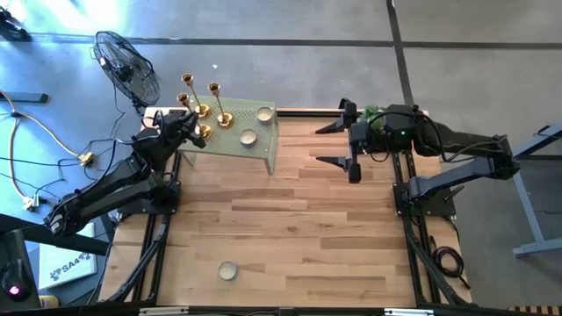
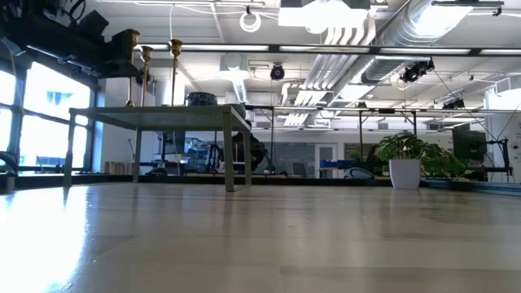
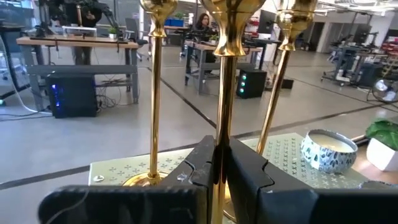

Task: Pick & Place candle stick holders
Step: Put the gold candle holder on the shelf

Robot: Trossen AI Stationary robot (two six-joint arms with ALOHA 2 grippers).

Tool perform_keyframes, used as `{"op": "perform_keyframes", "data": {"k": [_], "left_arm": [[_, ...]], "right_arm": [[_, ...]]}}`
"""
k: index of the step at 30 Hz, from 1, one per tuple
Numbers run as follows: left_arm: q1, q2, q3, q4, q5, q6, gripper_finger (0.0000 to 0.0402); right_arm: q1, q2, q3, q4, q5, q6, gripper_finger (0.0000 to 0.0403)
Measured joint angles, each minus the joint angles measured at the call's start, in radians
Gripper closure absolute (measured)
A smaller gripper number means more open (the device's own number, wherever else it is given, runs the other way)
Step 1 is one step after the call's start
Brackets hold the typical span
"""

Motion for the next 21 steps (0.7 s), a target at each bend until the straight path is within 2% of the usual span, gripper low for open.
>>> {"op": "perform_keyframes", "data": {"k": [2, 7, 15, 21], "left_arm": [[0.0, 0.0, 0.0, -0.001, 0.029, 0.004, 0.0374], [0.0, 0.0, 0.0, -0.006, 0.023, 0.027, 0.0373], [0.0, 0.001, 0.0, -0.005, 0.023, 0.026, 0.037], [0.0, 0.001, 0.0, -0.012, -0.014, 0.001, 0.0317]], "right_arm": [[0.0, 0.0, 0.0, 0.0, 0.012, 0.0, 0.01], [0.0, 0.0, 0.0, 0.001, 0.053, -0.011, 0.01], [0.0, 0.0, 0.0, 0.001, 0.053, -0.019, 0.01], [0.0, 0.0, 0.0, 0.001, 0.053, -0.019, 0.01]]}}
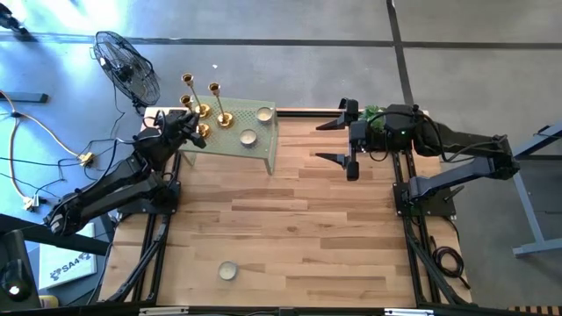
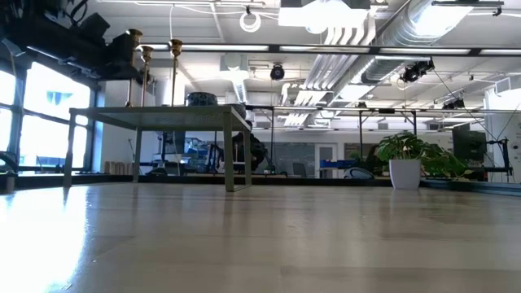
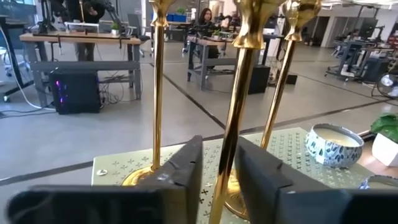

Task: Pick & Place candle stick holders
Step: Put the gold candle holder on the shelf, then put the blue patterned round candle on the shelf

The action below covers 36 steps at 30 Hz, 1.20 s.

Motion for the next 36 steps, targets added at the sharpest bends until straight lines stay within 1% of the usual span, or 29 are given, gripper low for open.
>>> {"op": "perform_keyframes", "data": {"k": [4, 8, 11, 14, 20, 26, 29, 32, 36], "left_arm": [[0.0, 0.0, 0.0, 0.004, 0.0, 0.0, 0.027], [0.0, -0.001, 0.0, 0.006, 0.0, 0.0, 0.0237], [0.0, -0.002, 0.0, 0.004, -0.017, 0.015, 0.0222], [0.0, -0.008, 0.029, -0.054, -0.024, 0.027, 0.0218], [0.0, -0.008, 0.166, -0.334, 0.046, 0.054, 0.0218], [0.0, -0.008, 0.291, -0.644, 0.06, 0.053, 0.0218], [0.0, -0.008, 0.331, -0.712, 0.057, 0.044, 0.0218], [0.0, -0.008, 0.382, -0.777, 0.108, 0.027, 0.0218], [0.0, -0.008, 0.474, -0.982, 0.188, 0.03, 0.0218]], "right_arm": [[0.0, 0.0, 0.0, 0.0, 0.0, 0.001, 0.01], [0.0, 0.0, 0.0, 0.0, 0.0, 0.0, 0.01], [0.0, 0.0, 0.0, 0.0, 0.0, 0.0, 0.01], [0.0, 0.0, 0.0, 0.0, 0.0, 0.002, 0.01], [0.0, 0.0, 0.0, -0.017, 0.0, 0.022, 0.01], [0.0, 0.0, 0.0, -0.022, -0.002, 0.029, 0.01], [0.0, 0.0, 0.0, -0.022, -0.002, 0.03, 0.01], [0.0, 0.0, 0.0, -0.018, -0.002, 0.029, 0.01], [0.0, 0.0, 0.0, -0.01, -0.003, 0.03, 0.01]]}}
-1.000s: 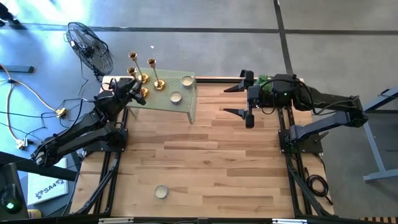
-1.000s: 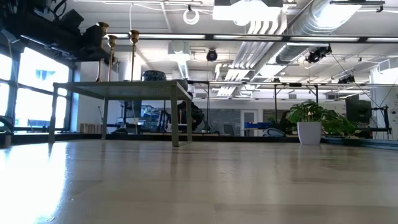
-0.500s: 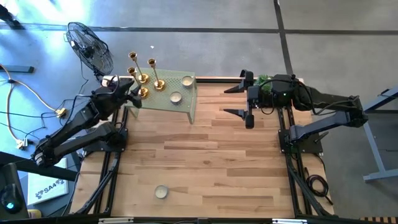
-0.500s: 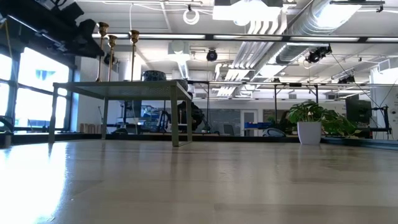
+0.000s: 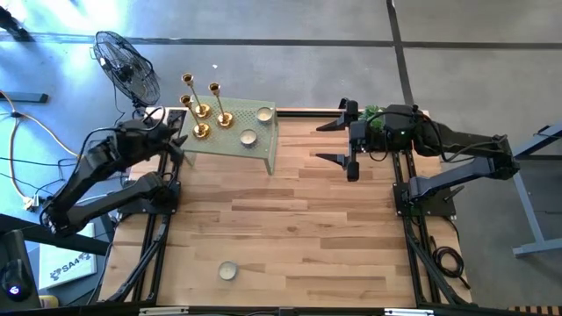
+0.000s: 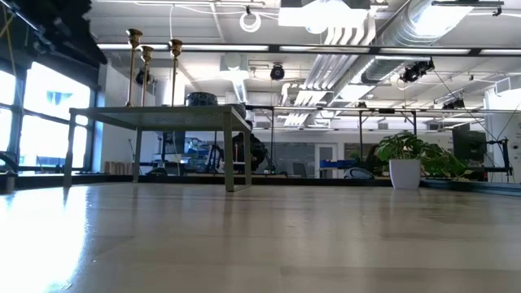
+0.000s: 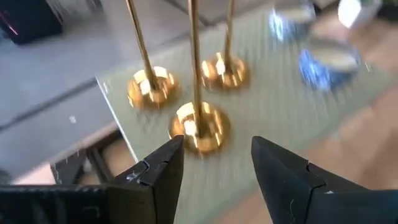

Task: Pick & Place candle stick holders
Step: Put the blue patterned round candle on the shelf

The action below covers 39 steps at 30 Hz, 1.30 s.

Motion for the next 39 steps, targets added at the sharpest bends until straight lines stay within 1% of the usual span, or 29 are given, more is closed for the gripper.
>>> {"op": "perform_keyframes", "data": {"k": [2, 3, 6, 9, 11, 14, 16, 19, 23, 28, 31, 33, 39], "left_arm": [[0.0, 0.0, 0.04, -0.101, 0.061, -0.003, 0.0218], [0.0, 0.0, 0.059, -0.146, 0.113, -0.003, 0.0218], [0.0, 0.0, 0.093, -0.252, 0.316, -0.003, 0.0218], [0.0, 0.0, 0.095, -0.298, 0.461, -0.002, 0.0218], [0.0, 0.004, 0.095, -0.299, 0.546, 0.0, 0.0218], [0.0, 0.001, 0.095, -0.291, 0.633, 0.015, 0.0218], [0.0, 0.0, 0.095, -0.279, 0.647, 0.055, 0.0218], [0.0, -0.001, 0.095, -0.268, 0.649, 0.008, 0.0218], [0.0, 0.0, 0.095, -0.267, 0.63, -0.002, 0.0218], [0.0, -0.001, 0.094, -0.242, 0.625, 0.0, 0.0218], [0.0, -0.001, 0.094, -0.203, 0.651, -0.053, 0.0218], [0.0, -0.001, 0.094, -0.197, 0.654, -0.055, 0.0218], [0.0, -0.001, 0.094, -0.195, 0.608, -0.051, 0.0218]], "right_arm": [[0.0, 0.0, 0.0, -0.001, -0.002, 0.008, 0.01], [0.0, 0.0, 0.0, -0.001, -0.005, 0.017, 0.01], [0.0, 0.0, 0.0, -0.006, -0.007, 0.023, 0.01], [0.0, 0.0, 0.0, -0.016, -0.007, 0.023, 0.01], [0.0, 0.0, 0.0, -0.023, -0.007, 0.023, 0.01], [0.0, 0.0, 0.0, -0.028, -0.008, 0.023, 0.01], [0.0, 0.0, 0.0, -0.03, -0.009, 0.023, 0.01], [0.001, 0.0, 0.0, -0.043, -0.038, 0.027, 0.01], [0.001, 0.0, 0.0, -0.065, -0.077, 0.051, 0.01], [0.001, 0.0, 0.0, -0.076, -0.094, 0.094, 0.01], [0.001, 0.0, 0.0, -0.076, -0.099, 0.109, 0.01], [0.001, 0.0, 0.0, -0.076, -0.1, 0.123, 0.01], [0.001, 0.0, 0.0, -0.072, -0.099, 0.125, 0.01]]}}
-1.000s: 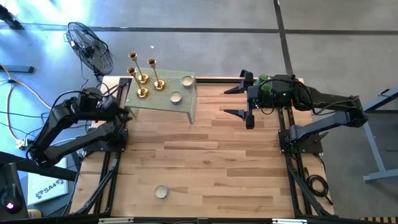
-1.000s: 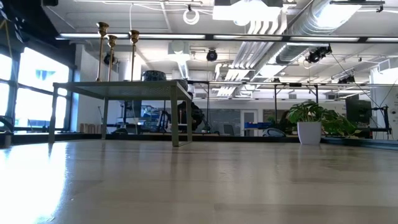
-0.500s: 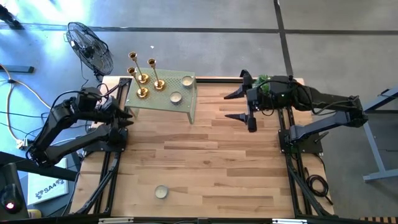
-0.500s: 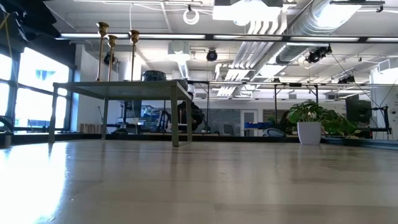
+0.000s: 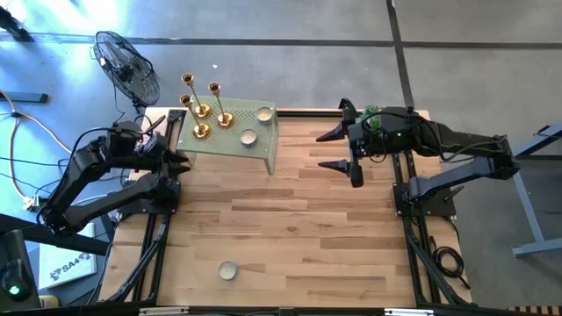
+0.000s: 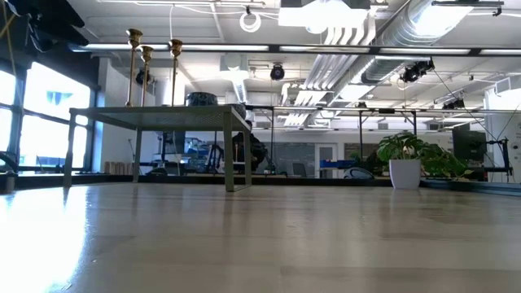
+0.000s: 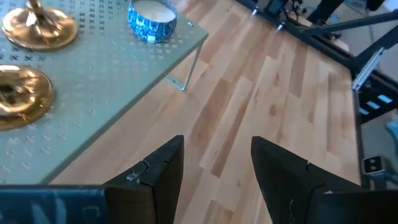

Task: Pick & Place candle stick holders
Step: Put the blue patterned round candle on the shelf

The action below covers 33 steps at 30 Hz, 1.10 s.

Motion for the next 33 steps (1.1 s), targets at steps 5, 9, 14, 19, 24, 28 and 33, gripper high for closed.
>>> {"op": "perform_keyframes", "data": {"k": [5, 9, 14, 19, 24, 28, 33], "left_arm": [[0.0, 0.0, 0.0, -0.006, -0.113, 0.022, 0.0218], [0.0, 0.0, 0.0, 0.0, -0.193, 0.022, 0.0218], [0.0, 0.0, 0.0, 0.005, -0.2, 0.023, 0.0218], [0.0, 0.0, 0.0, 0.002, -0.186, 0.049, 0.0218], [0.0, 0.0, 0.0, -0.007, -0.208, 0.049, 0.0207], [0.0, 0.0, 0.0, -0.024, -0.21, 0.049, 0.0165], [0.0, 0.0, 0.0, -0.025, -0.163, 0.051, 0.0095]], "right_arm": [[0.0, 0.0, 0.0, 0.0, 0.001, 0.012, 0.01], [0.0, 0.0, 0.0, 0.0, 0.001, 0.014, 0.01], [0.0, 0.0, 0.0, 0.0, 0.003, 0.014, 0.01], [0.0, 0.0, 0.0, 0.008, 0.032, 0.014, 0.01], [0.0, 0.0, 0.0, 0.035, 0.058, 0.004, 0.01], [0.0, 0.0, 0.0, 0.045, 0.059, -0.013, 0.01], [-0.001, 0.0, 0.0, 0.046, 0.059, -0.029, 0.01]]}}
